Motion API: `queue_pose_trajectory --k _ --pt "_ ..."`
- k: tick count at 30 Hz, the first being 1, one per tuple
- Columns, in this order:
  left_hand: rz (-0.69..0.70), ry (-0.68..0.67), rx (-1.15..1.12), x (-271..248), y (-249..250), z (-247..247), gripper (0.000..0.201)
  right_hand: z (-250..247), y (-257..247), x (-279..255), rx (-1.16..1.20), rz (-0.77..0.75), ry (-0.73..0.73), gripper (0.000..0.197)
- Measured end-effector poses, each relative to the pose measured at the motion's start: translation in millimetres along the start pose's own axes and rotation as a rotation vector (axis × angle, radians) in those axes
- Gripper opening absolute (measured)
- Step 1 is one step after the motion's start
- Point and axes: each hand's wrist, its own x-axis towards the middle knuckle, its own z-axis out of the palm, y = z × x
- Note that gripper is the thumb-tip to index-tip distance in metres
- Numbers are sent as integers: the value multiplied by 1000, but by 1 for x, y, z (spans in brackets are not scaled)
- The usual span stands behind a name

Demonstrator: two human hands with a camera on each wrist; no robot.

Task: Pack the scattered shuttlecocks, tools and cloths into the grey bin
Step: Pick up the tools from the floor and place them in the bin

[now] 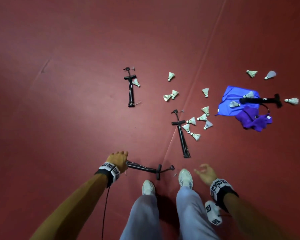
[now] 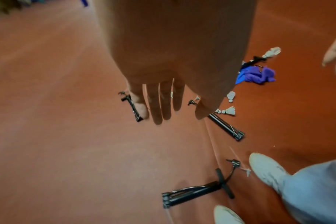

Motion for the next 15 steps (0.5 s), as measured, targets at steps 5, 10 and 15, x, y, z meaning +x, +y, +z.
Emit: queue_pose_trajectory --k 5,10,15 --pt "90 -30 18 72 35 85 61 27 17 104 -139 34 32 37" --pt "158 -54 109 170 56 189 67 62 48 219 -318 -19 39 47" --pt "125 -62 81 266 65 288 69 113 87 327 -409 -35 58 65"
